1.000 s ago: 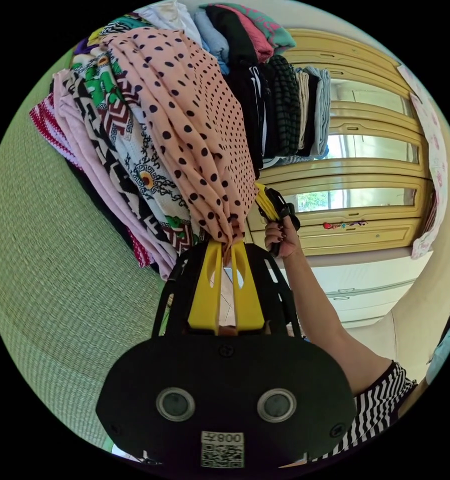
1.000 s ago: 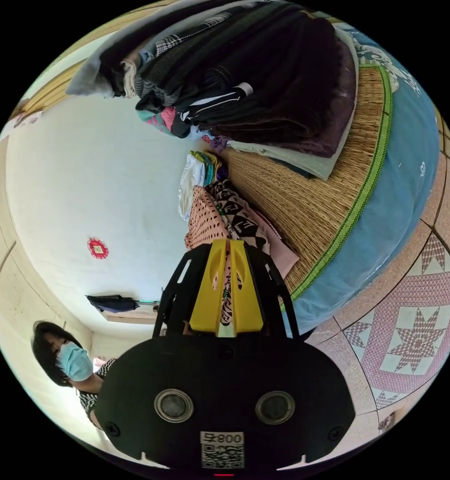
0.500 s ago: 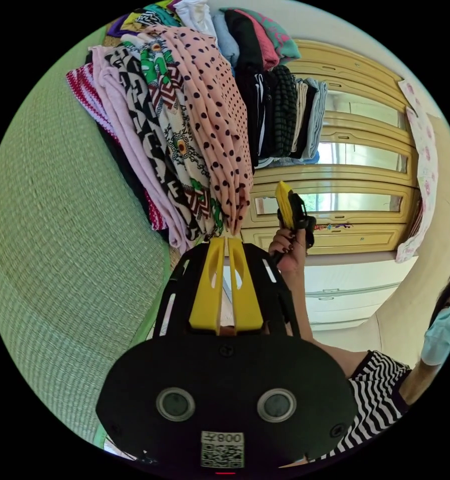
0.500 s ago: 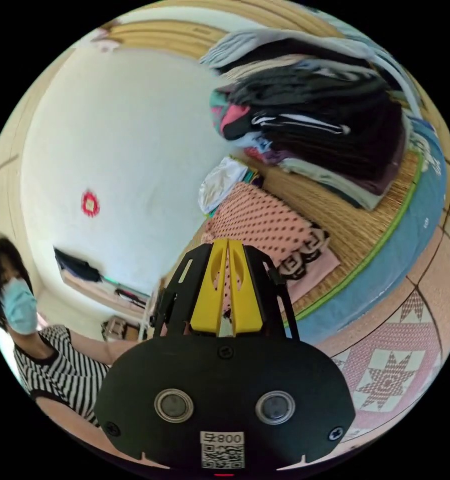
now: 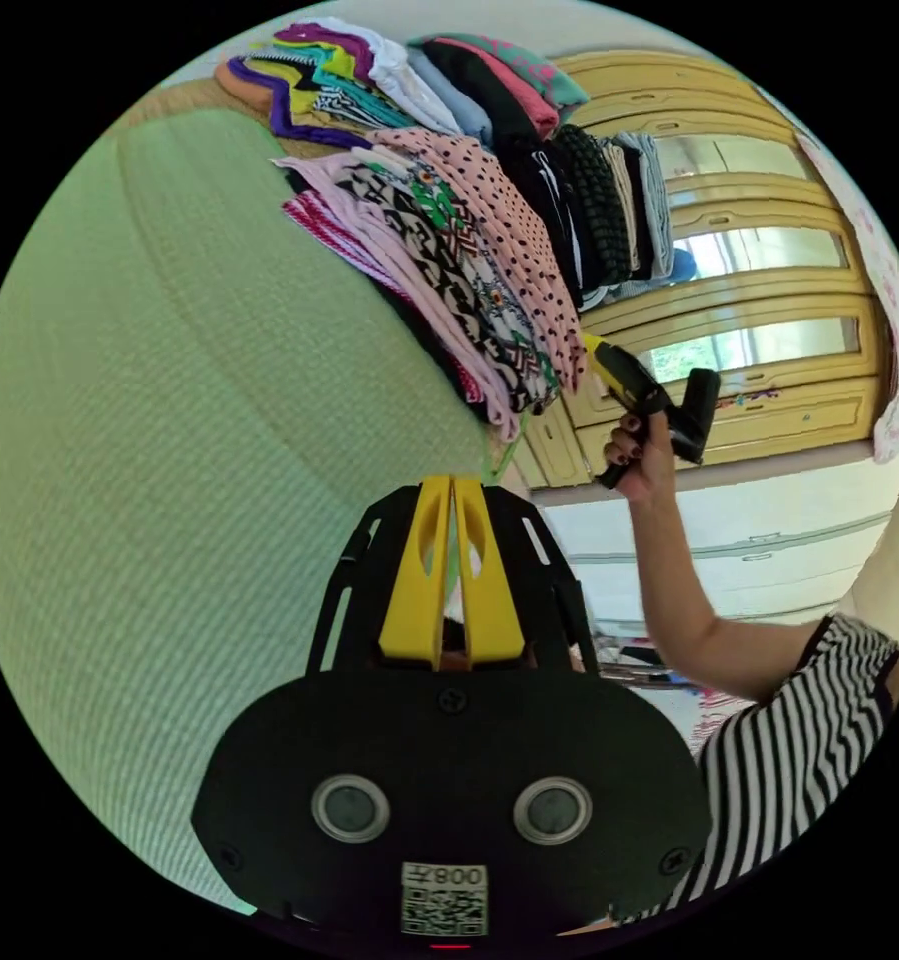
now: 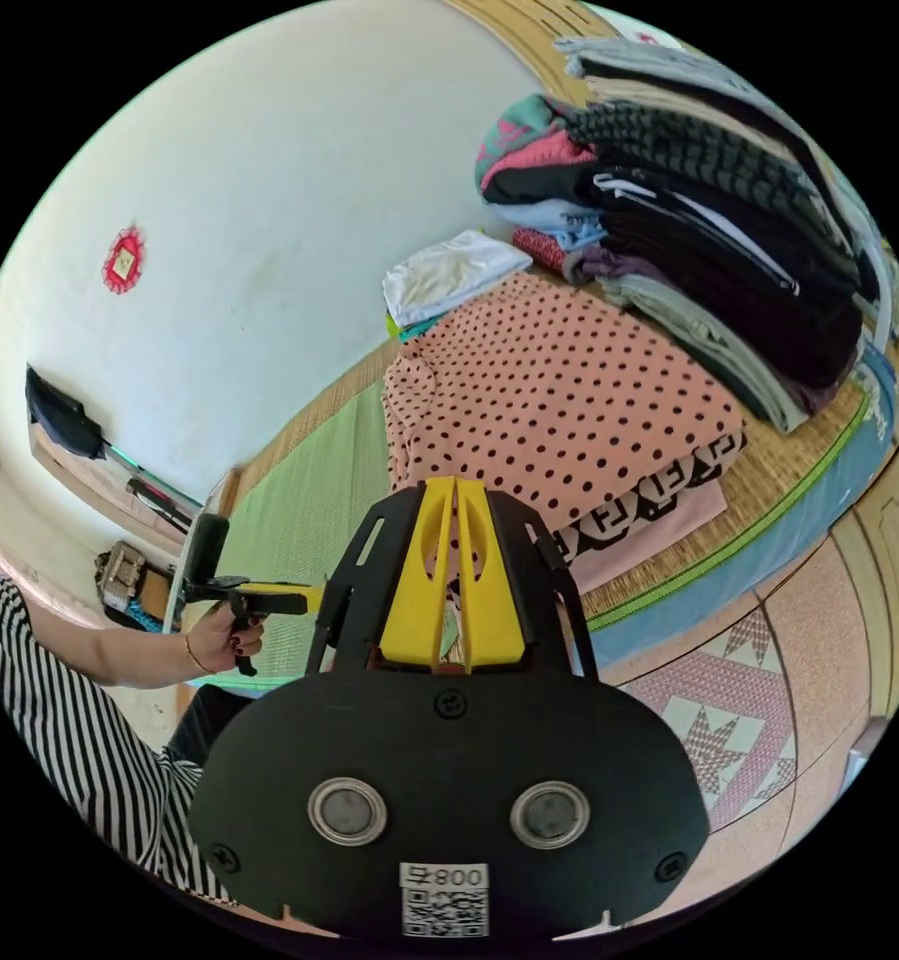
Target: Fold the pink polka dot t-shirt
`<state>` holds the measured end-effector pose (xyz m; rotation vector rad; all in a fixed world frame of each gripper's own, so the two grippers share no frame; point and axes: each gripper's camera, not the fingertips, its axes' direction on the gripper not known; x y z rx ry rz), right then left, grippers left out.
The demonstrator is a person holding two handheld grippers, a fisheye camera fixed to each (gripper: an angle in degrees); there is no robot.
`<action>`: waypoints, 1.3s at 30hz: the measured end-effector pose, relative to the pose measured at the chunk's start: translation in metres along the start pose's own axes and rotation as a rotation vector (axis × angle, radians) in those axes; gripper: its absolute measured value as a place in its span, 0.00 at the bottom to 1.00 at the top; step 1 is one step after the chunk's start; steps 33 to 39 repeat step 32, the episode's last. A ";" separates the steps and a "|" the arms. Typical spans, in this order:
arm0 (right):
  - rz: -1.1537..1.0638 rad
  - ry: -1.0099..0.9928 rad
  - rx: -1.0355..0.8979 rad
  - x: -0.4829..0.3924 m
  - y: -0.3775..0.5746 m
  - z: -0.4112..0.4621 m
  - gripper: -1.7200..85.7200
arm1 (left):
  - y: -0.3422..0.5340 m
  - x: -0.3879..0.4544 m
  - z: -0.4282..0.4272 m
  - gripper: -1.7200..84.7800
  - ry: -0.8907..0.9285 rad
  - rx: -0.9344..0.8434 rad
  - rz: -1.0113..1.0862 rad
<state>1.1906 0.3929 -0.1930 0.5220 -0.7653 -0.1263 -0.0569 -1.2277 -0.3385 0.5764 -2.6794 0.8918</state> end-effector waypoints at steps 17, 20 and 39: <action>-0.378 0.076 0.442 -0.193 0.010 0.055 0.04 | 0.177 0.082 -0.054 0.02 -0.551 -0.001 0.255; -0.379 0.082 0.338 -0.201 -0.021 0.106 0.06 | 0.199 0.099 -0.067 0.02 -0.548 0.040 0.261; -0.207 0.195 0.051 -0.183 -0.193 0.306 0.12 | 0.262 0.186 -0.124 0.02 -0.661 0.084 0.306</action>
